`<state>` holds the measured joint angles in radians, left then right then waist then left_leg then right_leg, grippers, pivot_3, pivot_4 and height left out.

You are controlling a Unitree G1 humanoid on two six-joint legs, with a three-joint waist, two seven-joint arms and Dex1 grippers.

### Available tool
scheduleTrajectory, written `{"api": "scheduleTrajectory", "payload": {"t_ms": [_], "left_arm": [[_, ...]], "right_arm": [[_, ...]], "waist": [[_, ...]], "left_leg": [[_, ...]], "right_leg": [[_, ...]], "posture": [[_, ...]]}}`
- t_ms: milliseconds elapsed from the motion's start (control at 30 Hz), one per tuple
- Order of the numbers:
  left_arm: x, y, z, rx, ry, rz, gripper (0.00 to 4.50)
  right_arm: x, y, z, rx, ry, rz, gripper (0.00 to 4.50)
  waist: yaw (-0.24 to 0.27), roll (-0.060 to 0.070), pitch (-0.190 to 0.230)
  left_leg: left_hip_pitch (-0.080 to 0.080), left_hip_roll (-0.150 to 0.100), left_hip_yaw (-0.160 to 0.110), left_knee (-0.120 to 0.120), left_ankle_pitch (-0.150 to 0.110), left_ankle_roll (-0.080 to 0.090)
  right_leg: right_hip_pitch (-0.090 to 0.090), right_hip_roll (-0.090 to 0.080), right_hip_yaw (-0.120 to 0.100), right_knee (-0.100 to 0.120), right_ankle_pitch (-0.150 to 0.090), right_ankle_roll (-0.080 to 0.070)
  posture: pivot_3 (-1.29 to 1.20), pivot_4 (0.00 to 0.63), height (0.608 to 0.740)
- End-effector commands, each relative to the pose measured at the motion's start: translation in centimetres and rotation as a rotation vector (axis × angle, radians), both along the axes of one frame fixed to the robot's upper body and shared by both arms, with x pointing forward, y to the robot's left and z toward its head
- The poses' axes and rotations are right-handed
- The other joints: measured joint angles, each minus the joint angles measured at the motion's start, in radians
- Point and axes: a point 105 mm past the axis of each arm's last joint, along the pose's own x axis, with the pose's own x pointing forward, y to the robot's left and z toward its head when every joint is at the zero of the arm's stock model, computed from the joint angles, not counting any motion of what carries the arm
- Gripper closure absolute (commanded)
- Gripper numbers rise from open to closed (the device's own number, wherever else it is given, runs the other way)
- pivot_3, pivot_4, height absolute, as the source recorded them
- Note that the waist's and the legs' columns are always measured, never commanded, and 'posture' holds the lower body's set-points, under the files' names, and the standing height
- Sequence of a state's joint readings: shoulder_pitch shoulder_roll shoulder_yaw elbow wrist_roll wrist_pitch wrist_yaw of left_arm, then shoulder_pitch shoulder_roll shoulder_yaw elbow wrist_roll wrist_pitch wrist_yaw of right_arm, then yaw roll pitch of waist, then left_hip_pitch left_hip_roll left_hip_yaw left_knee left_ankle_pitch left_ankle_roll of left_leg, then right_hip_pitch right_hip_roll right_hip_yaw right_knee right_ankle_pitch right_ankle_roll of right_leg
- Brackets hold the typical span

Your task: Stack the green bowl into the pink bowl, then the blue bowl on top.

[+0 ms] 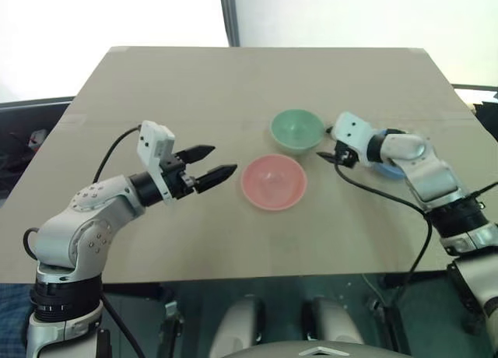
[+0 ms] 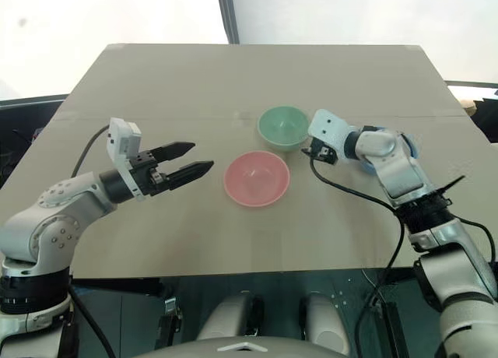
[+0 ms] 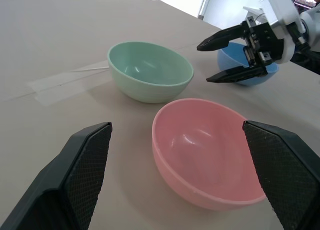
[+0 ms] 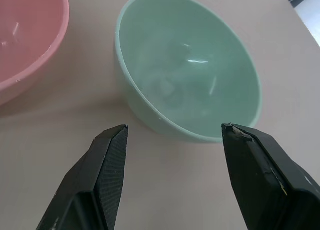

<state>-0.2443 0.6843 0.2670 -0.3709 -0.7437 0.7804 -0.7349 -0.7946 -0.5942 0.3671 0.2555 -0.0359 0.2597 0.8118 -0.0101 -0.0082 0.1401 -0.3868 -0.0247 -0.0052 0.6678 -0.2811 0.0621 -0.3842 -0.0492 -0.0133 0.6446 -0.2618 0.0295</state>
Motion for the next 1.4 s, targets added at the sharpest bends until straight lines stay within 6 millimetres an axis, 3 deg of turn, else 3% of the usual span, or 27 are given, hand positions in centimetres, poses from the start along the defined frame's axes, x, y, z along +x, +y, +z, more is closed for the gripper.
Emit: {"api": "scheduleTrajectory", "payload": {"t_ms": [33, 333, 433, 500, 633, 833, 933, 1033, 1133, 1233, 1400], "left_arm": [[-0.9, 0.0, 0.6, 0.049, -0.050, -0.020, 0.06], [-1.1, -0.4, -0.2, 0.077, -0.049, -0.039, 0.06], [-1.2, -0.4, -0.6, 0.083, -0.046, -0.041, 0.00], [-1.2, -0.5, -0.7, 0.082, -0.048, -0.043, 0.00], [-1.2, -0.7, -0.7, 0.076, -0.050, -0.045, 0.00], [-1.0, -1.1, -0.8, 0.073, -0.049, -0.054, 0.00], [-1.0, -1.4, -0.8, 0.063, -0.047, -0.073, 0.00], [-1.2, -1.5, -1.1, 0.065, -0.044, -0.085, 0.00], [-1.1, -1.5, -1.0, 0.063, -0.047, -0.093, 0.00], [-0.9, -1.8, -1.1, 0.068, -0.047, -0.114, 0.00], [-0.3, -2.2, -1.1, 0.075, -0.046, -0.154, 0.00]], "right_arm": [[1.2, 1.3, 1.2, -0.086, -0.046, 0.062, 1.36], [2.1, 3.2, -1.7, -0.379, -0.016, 0.199, 1.36], [2.4, 3.1, -2.0, -0.455, -0.056, 0.227, 2.17], [2.6, 3.4, -1.6, -0.447, -0.073, 0.231, 3.13], [2.7, 3.5, -1.0, -0.431, -0.083, 0.235, 4.46], [2.4, 3.0, 0.2, -0.476, -0.148, 0.278, 4.46], [2.0, 3.6, 3.6, -0.450, -0.263, 0.307, 4.46], [-0.2, 4.4, 7.1, -0.436, -0.357, 0.384, 4.46], [-2.9, 5.1, 8.3, -0.434, -0.369, 0.462, 4.46], [-7.0, 6.3, 7.8, -0.425, -0.328, 0.579, 4.46], [-11.4, 7.7, 5.1, -0.418, -0.230, 0.687, 4.46]], "waist": [[-0.004, 0.001, 0.000], [-0.004, 0.002, 0.001], [-0.005, 0.002, 0.001], [-0.005, 0.002, 0.001], [-0.007, 0.002, 0.001], [-0.005, 0.003, 0.002], [-0.005, 0.003, 0.002], [-0.006, 0.003, 0.002], [-0.005, 0.003, 0.001], [-0.002, 0.002, 0.001], [0.007, 0.002, 0.001]], "left_leg": [[0.000, 0.000, 0.000, 0.000, 0.000, 0.000], [0.000, 0.000, 0.000, -0.001, 0.000, 0.000], [0.000, -0.001, 0.000, -0.001, 0.000, 0.000], [0.000, -0.001, 0.000, -0.001, 0.000, 0.000], [0.000, -0.001, 0.000, -0.001, 0.000, -0.001], [0.000, -0.001, 0.000, -0.002, 0.000, -0.001], [0.000, -0.001, 0.000, -0.002, 0.000, -0.001], [-0.005, -0.001, 0.000, -0.001, 0.000, -0.001], [-0.010, 0.000, 0.000, -0.002, 0.001, -0.002], [-0.010, 0.000, -0.001, -0.002, 0.001, -0.002], [-0.011, -0.001, -0.002, 0.000, 0.001, -0.001]], "right_leg": [[0.000, 0.000, 0.000, 0.000, 0.000, 0.000], [-0.002, 0.000, 0.000, 0.000, 0.000, 0.000], [-0.002, 0.000, 0.000, 0.000, 0.000, 0.000], [-0.002, 0.000, 0.000, 0.000, 0.000, 0.000], [-0.002, 0.000, 0.000, 0.001, 0.000, 0.000], [-0.002, 0.000, 0.000, 0.001, 0.000, 0.000], [-0.002, 0.000, 0.000, 0.001, 0.000, 0.000], [-0.008, 0.000, 0.000, 0.002, 0.000, 0.000], [-0.012, 0.001, 0.000, 0.002, 0.000, 0.000], [-0.012, 0.001, 0.000, 0.001, 0.000, 0.000], [-0.011, -0.002, -0.001, 0.001, 0.001, 0.000]], "posture": [[0.00, 0.150, 0.740], [0.00, 0.150, 0.740], [0.00, 0.150, 0.740], [0.00, 0.150, 0.740], [0.00, 0.150, 0.740], [0.00, 0.150, 0.740], [0.00, 0.150, 0.740], [0.00, 0.150, 0.740], [0.00, 0.150, 0.740], [0.00, 0.150, 0.740], [0.00, 0.150, 0.740]]}}
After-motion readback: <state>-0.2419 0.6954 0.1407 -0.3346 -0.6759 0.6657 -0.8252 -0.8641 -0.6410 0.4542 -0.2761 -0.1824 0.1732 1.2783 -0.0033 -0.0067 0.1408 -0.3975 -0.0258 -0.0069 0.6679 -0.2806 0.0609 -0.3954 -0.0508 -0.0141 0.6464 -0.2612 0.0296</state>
